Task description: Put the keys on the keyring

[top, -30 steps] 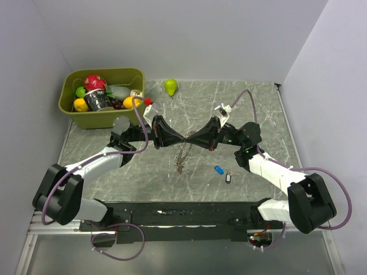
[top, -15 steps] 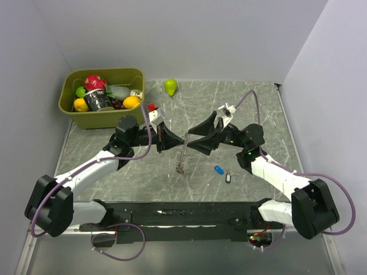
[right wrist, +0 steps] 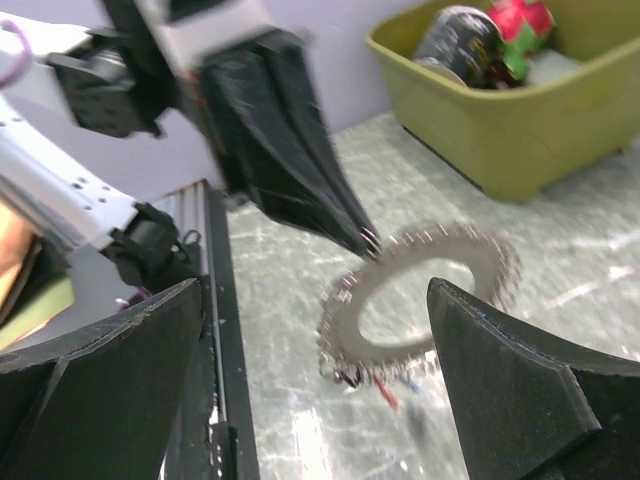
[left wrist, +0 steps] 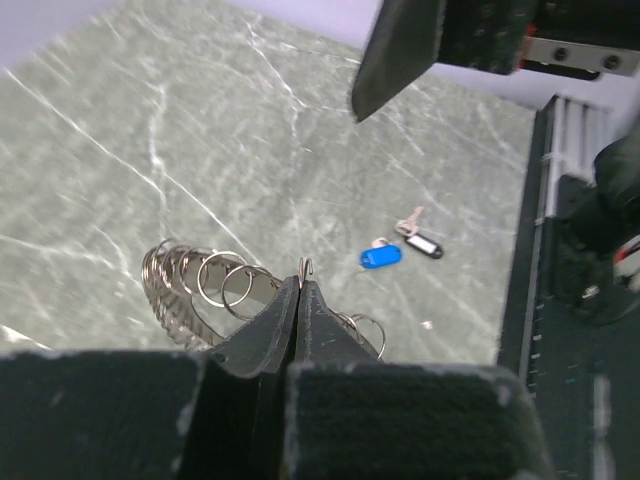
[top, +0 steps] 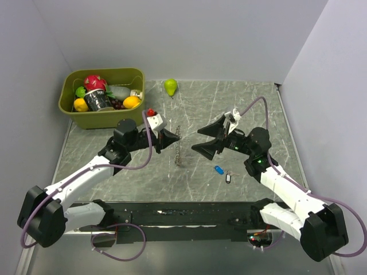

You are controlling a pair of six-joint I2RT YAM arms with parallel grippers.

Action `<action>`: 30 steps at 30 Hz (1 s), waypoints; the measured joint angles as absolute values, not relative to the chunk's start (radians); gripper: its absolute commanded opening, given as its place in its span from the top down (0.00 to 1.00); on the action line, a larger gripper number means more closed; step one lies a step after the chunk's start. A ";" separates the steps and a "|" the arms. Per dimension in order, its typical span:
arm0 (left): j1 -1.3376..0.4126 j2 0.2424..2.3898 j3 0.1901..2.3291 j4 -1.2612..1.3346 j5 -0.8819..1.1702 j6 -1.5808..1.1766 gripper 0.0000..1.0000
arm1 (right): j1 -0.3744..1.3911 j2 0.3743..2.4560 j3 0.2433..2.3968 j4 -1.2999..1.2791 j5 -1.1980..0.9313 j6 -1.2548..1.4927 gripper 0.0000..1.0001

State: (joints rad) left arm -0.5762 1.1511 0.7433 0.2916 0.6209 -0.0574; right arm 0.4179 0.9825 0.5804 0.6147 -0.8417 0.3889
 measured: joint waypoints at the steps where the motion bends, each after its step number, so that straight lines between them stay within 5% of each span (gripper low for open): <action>1: -0.583 1.140 0.738 0.292 0.614 -0.033 0.99 | 0.418 0.977 0.577 0.592 -0.830 0.378 0.00; 16: -0.759 0.977 0.528 0.329 0.472 0.334 0.99 | 0.416 0.900 0.514 0.307 -0.678 0.313 0.00; 30: -0.763 1.020 0.556 0.329 0.478 0.297 0.99 | 0.416 0.876 0.516 0.040 -0.432 0.337 0.02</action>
